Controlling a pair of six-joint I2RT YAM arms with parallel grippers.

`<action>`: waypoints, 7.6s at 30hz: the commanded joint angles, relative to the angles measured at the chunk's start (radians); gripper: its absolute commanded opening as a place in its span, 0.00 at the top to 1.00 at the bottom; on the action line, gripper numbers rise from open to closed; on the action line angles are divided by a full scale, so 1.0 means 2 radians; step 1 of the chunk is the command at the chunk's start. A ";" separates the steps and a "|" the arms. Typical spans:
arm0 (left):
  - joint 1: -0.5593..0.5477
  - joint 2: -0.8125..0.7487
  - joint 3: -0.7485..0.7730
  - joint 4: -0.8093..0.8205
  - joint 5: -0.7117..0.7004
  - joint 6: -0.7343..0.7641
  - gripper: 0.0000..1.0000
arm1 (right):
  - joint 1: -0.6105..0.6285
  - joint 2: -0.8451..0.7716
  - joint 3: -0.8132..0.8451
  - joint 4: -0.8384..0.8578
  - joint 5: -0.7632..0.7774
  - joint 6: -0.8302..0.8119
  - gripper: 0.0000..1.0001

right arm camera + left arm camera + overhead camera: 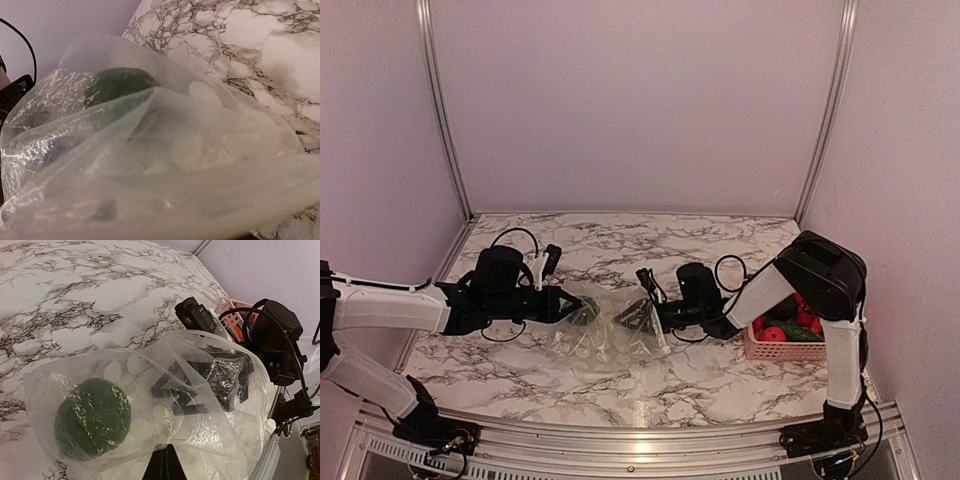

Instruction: Open the zip-top bag and remove the fake food

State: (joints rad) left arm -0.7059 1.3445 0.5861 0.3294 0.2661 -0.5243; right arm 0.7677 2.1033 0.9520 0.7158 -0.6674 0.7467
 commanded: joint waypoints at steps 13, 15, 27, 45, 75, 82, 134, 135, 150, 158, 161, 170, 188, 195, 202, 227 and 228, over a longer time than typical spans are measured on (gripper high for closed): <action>-0.121 0.077 0.134 -0.218 -0.187 0.184 1.00 | 0.010 0.022 -0.001 0.065 -0.007 0.028 0.12; -0.121 0.075 0.129 -0.208 -0.182 0.177 1.00 | 0.010 0.019 -0.003 0.067 -0.006 0.027 0.10; -0.120 0.077 0.107 -0.169 -0.174 0.147 1.00 | 0.050 -0.001 0.057 -0.121 0.096 -0.098 0.02; -0.056 0.097 0.064 -0.116 -0.119 0.089 1.00 | 0.051 0.062 0.125 -0.212 0.183 -0.085 0.11; -0.003 0.120 0.050 -0.102 -0.130 0.052 1.00 | 0.047 -0.090 0.007 -0.160 0.148 -0.092 0.48; 0.018 0.133 0.054 -0.103 -0.131 0.041 1.00 | 0.029 -0.159 -0.051 -0.180 0.151 -0.100 0.48; 0.042 0.192 0.082 -0.054 -0.055 0.039 1.00 | -0.217 -0.680 -0.188 -0.692 0.450 0.013 0.33; 0.042 0.191 0.081 -0.053 -0.053 0.040 1.00 | -0.218 -0.680 -0.186 -0.693 0.450 0.013 0.27; 0.043 0.160 0.060 -0.038 -0.037 0.050 0.98 | -0.217 -0.671 -0.125 -0.636 0.382 -0.102 0.01; 0.043 0.111 0.033 -0.028 -0.031 0.070 0.79 | -0.194 -0.576 -0.081 -0.529 0.264 -0.147 0.06; 0.042 0.091 0.025 -0.033 -0.030 0.088 0.73 | -0.158 -0.524 -0.059 -0.488 0.244 -0.152 0.07; 0.072 0.029 -0.011 0.000 -0.028 0.049 0.43 | -0.084 -0.319 0.051 -0.394 0.193 -0.168 0.09; 0.190 0.127 0.040 0.112 0.100 -0.059 0.37 | -0.077 -0.008 0.273 -0.362 0.113 -0.184 0.20; 0.174 0.169 0.064 0.103 0.123 -0.049 0.42 | -0.077 0.038 0.296 -0.362 0.069 -0.181 0.23; 0.153 0.191 0.064 0.100 0.124 -0.042 0.49 | -0.076 0.067 0.295 -0.343 0.014 -0.176 0.24; 0.159 0.151 0.032 0.088 0.088 -0.026 1.00 | -0.097 -0.051 0.185 -0.291 0.031 -0.184 1.00; 0.160 0.148 0.030 0.086 0.082 -0.024 1.00 | -0.103 -0.060 0.172 -0.281 0.034 -0.180 1.00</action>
State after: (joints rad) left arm -0.4007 1.6836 0.6693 0.5392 0.4759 -0.6044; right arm 0.5976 2.0621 1.3590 0.0856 -0.6594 0.3885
